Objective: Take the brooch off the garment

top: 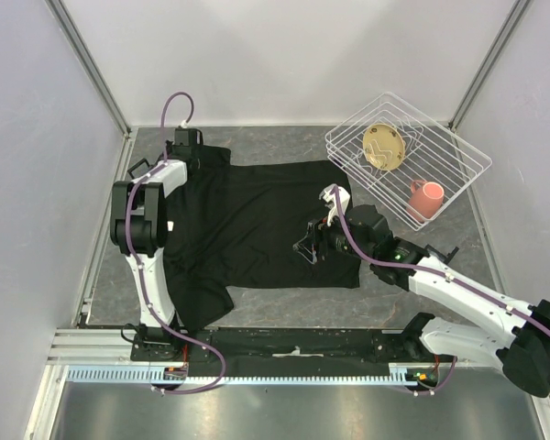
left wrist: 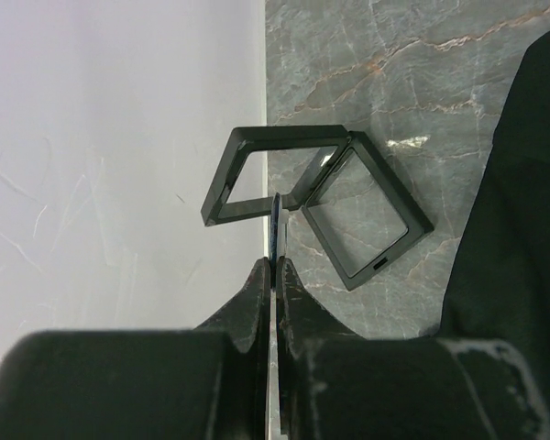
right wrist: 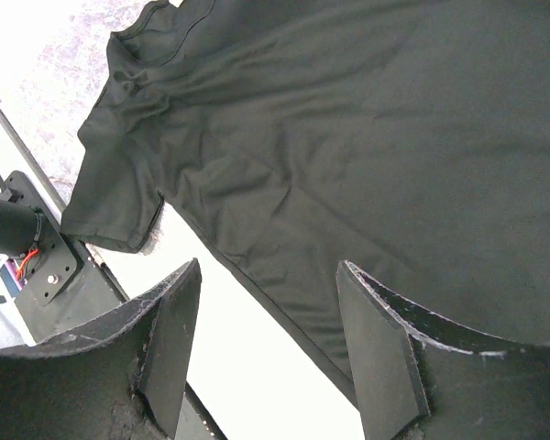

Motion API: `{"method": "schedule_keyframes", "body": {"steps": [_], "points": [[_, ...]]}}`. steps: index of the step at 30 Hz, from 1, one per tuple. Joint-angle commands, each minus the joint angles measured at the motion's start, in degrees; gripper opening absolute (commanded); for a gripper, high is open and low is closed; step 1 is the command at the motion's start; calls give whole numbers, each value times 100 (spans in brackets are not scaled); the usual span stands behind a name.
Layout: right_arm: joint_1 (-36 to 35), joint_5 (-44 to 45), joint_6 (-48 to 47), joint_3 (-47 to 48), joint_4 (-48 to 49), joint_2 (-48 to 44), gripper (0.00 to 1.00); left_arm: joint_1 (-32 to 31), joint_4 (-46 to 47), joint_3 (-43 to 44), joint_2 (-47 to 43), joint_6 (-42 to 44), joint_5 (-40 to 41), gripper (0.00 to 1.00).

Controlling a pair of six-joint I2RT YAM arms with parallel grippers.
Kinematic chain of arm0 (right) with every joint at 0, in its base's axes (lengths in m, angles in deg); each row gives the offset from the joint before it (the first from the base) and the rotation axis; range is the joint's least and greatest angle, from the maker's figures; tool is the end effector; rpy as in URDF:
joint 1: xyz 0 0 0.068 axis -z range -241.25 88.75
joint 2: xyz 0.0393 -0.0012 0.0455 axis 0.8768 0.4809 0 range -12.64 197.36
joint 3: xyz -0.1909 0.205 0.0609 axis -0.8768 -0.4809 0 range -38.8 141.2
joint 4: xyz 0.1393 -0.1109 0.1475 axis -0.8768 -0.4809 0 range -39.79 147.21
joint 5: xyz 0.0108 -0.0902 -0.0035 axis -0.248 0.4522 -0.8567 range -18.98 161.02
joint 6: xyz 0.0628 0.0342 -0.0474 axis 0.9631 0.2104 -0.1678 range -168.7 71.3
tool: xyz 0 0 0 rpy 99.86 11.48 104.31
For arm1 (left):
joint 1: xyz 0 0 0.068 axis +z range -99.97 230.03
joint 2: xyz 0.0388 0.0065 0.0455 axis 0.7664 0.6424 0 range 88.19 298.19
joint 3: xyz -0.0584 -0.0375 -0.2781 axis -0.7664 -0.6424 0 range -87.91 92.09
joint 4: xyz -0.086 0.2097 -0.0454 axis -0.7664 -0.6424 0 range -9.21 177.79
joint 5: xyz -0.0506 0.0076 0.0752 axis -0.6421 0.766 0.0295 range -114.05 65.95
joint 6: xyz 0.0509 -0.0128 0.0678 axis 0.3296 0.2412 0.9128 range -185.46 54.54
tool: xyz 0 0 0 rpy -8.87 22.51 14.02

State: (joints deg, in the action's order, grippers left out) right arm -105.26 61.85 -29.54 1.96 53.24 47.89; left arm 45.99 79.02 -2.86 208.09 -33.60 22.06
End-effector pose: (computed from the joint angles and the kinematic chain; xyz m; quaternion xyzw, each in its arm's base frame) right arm 0.1638 0.1749 0.2805 -0.2222 0.8058 0.3423 0.4290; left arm 0.4614 0.0220 0.1954 0.1139 0.8521 0.4365 0.2652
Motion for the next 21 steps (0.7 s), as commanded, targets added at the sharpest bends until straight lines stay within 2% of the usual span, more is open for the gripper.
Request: {"method": "schedule_keyframes", "body": {"steps": [1,5,21], "points": [[15,-59,-52,108,124,-15,69,78,34,423,271,58,47,2],[15,-32,-52,100,133,20,69,78,-221,556,438,-13,161,2],[24,-24,-26,117,133,11,69,201,-256,837,868,-4,197,2]]}}
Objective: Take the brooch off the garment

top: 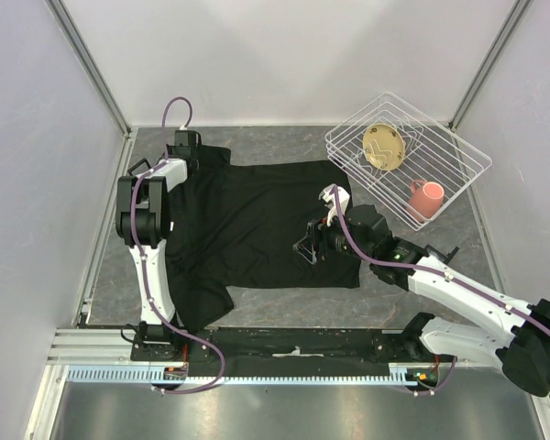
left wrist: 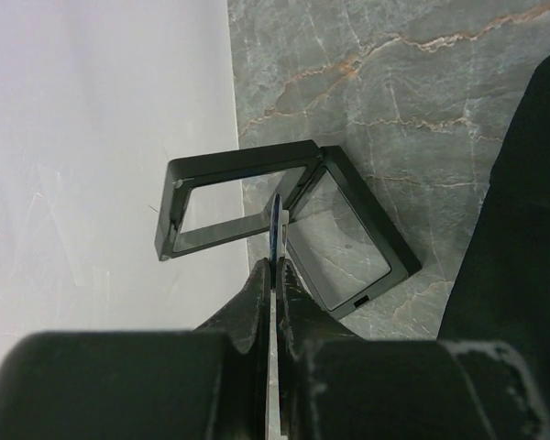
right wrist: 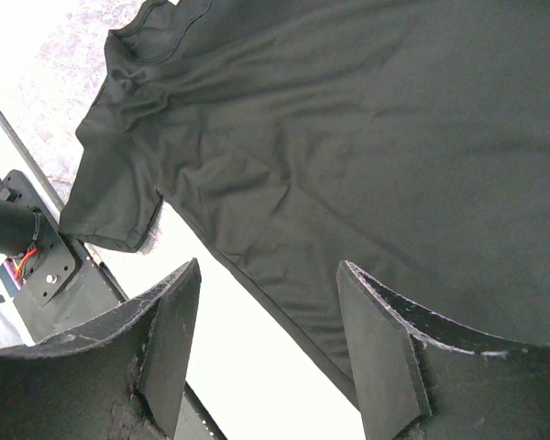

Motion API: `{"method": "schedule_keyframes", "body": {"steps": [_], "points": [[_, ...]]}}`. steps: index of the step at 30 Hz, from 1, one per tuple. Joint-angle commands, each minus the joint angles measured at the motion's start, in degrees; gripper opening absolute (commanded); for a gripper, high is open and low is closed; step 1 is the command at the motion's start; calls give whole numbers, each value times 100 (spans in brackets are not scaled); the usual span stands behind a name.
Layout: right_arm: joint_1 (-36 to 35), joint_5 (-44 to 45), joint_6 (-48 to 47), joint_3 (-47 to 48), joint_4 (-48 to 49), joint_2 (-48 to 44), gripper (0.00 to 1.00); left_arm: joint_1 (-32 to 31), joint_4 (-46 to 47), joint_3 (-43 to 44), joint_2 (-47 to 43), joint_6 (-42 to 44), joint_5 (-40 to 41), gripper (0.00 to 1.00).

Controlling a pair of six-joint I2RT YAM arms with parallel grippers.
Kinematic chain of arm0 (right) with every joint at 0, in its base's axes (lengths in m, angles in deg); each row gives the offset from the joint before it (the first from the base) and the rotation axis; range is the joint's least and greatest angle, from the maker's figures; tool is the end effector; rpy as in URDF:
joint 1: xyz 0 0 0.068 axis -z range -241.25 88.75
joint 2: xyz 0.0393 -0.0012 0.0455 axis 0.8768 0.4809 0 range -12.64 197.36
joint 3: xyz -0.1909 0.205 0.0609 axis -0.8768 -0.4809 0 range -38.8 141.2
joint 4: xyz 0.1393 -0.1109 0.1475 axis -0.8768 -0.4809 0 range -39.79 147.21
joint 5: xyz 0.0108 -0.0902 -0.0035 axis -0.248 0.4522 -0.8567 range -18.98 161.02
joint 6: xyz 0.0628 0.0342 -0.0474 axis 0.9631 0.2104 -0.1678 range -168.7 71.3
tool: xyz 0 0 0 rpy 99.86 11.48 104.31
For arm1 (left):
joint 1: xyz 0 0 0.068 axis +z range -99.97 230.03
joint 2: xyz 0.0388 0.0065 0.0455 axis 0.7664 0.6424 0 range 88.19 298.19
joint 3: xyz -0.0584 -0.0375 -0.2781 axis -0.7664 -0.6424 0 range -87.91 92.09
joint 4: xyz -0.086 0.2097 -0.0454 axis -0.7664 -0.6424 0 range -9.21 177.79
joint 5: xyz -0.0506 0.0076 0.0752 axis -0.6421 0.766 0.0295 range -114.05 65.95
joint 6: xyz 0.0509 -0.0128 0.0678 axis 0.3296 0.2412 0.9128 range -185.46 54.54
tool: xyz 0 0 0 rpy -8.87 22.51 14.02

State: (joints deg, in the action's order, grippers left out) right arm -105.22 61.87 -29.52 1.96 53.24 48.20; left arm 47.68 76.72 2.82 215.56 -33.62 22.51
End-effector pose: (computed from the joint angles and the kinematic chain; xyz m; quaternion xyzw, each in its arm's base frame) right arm 0.1646 0.1754 0.2793 -0.2219 0.8075 0.3410 0.4272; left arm 0.4817 0.0351 0.1628 0.1155 0.8608 0.4408 0.2266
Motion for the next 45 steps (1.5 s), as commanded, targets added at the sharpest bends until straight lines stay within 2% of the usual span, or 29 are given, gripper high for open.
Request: {"method": "schedule_keyframes", "body": {"steps": [1,39,45], "points": [[20,-26,-37,117,133,-19,69,42,-44,312,139,-2,177,2],[20,-131,16,144,177,-63,70,94,-317,313,359,-379,335,2],[20,-131,51,100,212,-72,71,86,-396,374,289,-538,309,24]]}}
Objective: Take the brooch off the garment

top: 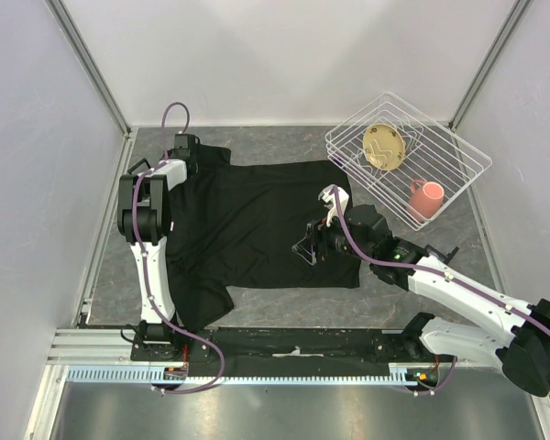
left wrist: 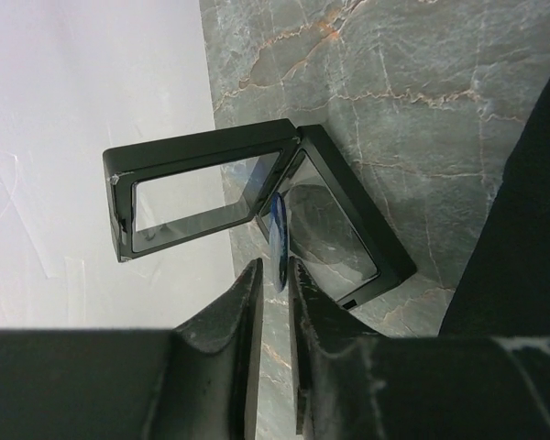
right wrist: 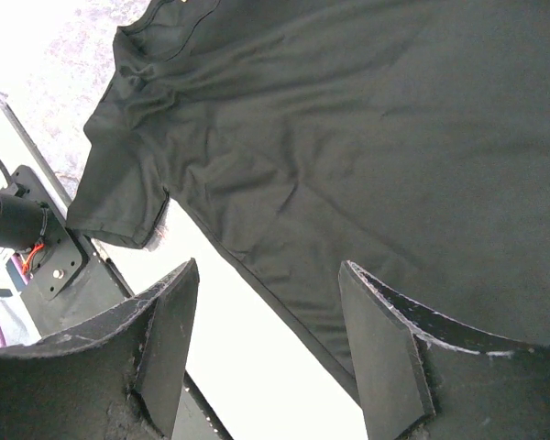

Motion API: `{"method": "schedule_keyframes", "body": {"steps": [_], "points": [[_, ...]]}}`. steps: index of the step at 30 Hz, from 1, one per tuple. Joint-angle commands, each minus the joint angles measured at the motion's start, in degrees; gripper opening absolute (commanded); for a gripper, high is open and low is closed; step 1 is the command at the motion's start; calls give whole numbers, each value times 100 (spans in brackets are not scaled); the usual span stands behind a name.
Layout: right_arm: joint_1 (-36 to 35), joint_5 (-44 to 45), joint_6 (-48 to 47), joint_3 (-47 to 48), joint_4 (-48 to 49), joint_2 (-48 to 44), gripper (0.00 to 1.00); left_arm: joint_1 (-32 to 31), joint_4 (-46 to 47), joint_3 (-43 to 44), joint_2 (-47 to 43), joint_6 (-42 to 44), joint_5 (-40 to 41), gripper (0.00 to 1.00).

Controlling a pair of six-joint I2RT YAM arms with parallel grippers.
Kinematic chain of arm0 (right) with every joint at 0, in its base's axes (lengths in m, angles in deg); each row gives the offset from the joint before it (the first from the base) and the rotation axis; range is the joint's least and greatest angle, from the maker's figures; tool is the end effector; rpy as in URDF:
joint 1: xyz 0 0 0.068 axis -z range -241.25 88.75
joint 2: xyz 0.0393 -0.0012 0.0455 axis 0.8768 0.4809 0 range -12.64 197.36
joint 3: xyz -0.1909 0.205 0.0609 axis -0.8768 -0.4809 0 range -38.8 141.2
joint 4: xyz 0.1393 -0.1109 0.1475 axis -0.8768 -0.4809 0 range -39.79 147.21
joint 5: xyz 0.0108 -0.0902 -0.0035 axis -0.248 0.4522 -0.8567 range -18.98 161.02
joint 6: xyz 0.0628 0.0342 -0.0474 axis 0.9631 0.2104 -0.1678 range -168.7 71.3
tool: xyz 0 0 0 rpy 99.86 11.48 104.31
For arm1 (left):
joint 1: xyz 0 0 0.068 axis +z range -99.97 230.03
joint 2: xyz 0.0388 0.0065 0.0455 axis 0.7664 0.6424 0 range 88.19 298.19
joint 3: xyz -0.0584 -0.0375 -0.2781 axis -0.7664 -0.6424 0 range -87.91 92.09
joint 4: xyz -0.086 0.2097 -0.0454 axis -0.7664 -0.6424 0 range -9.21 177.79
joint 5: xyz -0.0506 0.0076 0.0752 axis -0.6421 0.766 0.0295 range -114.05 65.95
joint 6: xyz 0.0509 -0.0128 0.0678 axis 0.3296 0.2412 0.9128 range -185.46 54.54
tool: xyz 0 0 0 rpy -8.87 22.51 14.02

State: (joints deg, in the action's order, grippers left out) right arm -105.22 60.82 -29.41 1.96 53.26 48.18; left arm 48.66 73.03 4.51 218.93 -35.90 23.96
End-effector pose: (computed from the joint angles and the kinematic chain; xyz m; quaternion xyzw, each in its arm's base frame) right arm 0.1635 0.1762 0.2795 -0.2258 0.8058 0.3479 0.4227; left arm 0.4814 0.0446 0.1401 0.1069 0.8695 0.4447 0.1866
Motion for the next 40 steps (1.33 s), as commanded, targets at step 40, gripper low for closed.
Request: {"method": "schedule_keyframes", "body": {"steps": [40], "points": [[37,3226,391,2146,-3665,-2029,98,-892,-905,-2291,-8678,-5046,-9046,62]]}}
